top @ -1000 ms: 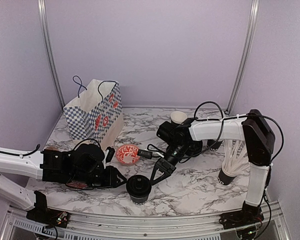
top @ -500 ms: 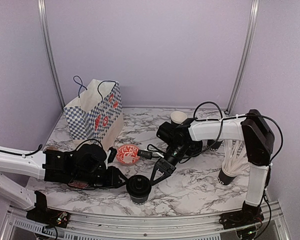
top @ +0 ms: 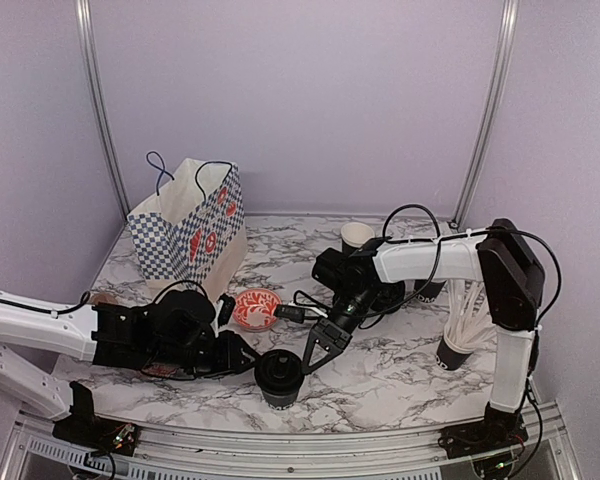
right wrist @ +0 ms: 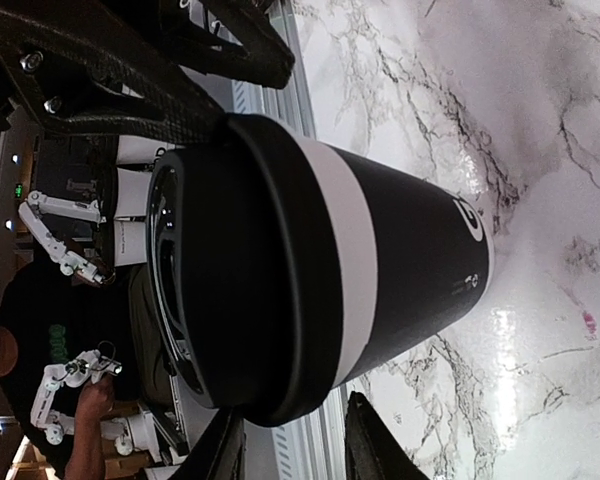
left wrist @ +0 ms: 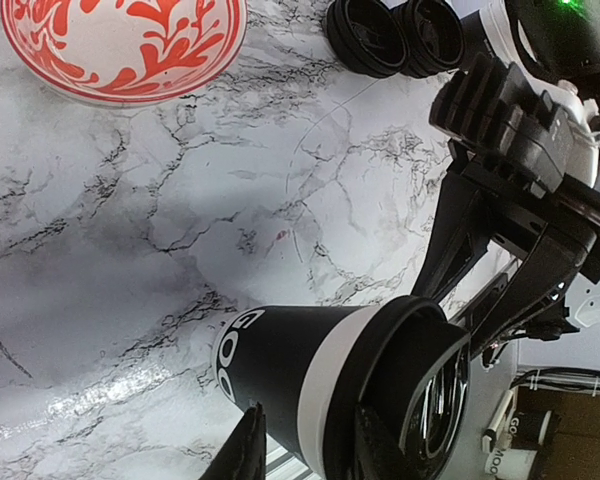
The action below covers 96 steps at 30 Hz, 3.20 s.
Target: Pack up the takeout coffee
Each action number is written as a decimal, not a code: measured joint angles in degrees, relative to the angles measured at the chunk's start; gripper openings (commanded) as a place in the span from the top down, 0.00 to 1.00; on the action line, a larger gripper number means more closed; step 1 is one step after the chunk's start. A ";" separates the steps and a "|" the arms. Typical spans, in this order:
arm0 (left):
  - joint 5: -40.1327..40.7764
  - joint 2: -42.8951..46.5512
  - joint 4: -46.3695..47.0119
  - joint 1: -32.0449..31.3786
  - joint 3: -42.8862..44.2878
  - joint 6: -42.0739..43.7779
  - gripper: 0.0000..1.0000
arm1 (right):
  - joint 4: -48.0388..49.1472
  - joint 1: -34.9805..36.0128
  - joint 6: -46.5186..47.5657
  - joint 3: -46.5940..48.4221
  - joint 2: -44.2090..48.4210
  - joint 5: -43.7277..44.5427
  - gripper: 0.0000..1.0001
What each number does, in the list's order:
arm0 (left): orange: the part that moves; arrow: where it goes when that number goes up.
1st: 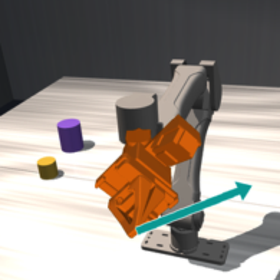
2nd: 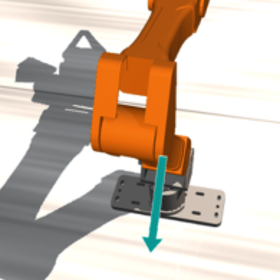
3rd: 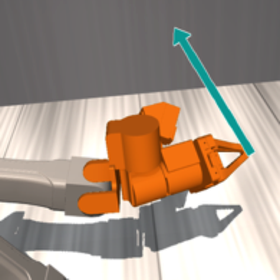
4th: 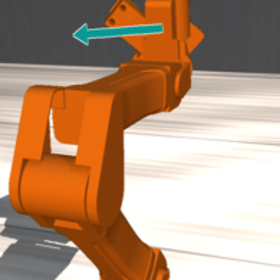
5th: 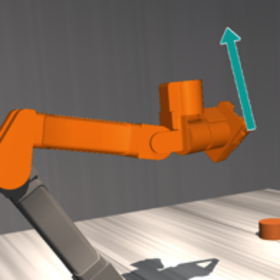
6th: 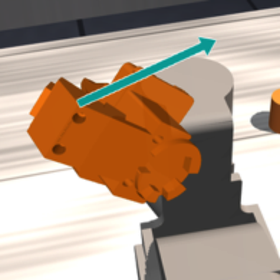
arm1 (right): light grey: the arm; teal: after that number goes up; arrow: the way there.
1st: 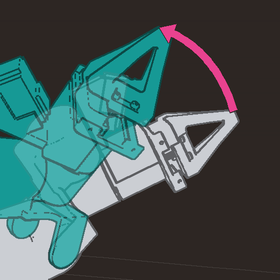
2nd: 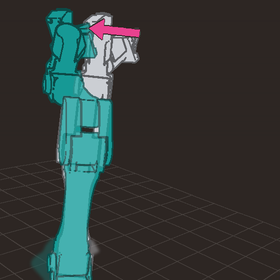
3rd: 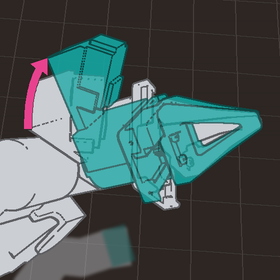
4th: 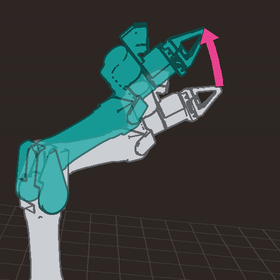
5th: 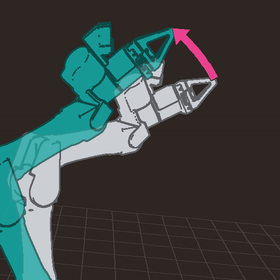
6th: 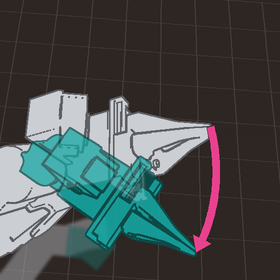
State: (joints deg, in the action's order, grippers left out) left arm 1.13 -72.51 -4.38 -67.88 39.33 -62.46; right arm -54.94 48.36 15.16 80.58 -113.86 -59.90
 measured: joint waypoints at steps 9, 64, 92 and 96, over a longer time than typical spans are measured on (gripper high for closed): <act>1.86 -2.89 12.76 0.33 -5.14 -1.36 0.74 | -3.02 0.26 -3.30 0.87 -0.66 0.42 0.79; 13.97 0.22 -21.70 -4.48 11.45 8.07 0.33 | 2.80 -0.59 4.98 2.86 5.11 15.50 0.63; 11.98 5.31 0.72 -8.48 -1.99 -7.21 0.59 | 4.17 -4.35 5.57 2.86 4.44 10.14 0.70; 10.67 3.61 1.86 -8.50 -1.99 -7.63 0.62 | 4.17 -3.61 5.42 2.86 4.20 8.35 0.69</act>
State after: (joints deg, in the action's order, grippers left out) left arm 11.79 -68.90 -2.52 -76.38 37.34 -70.08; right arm -50.76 44.75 20.58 83.44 -109.67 -51.55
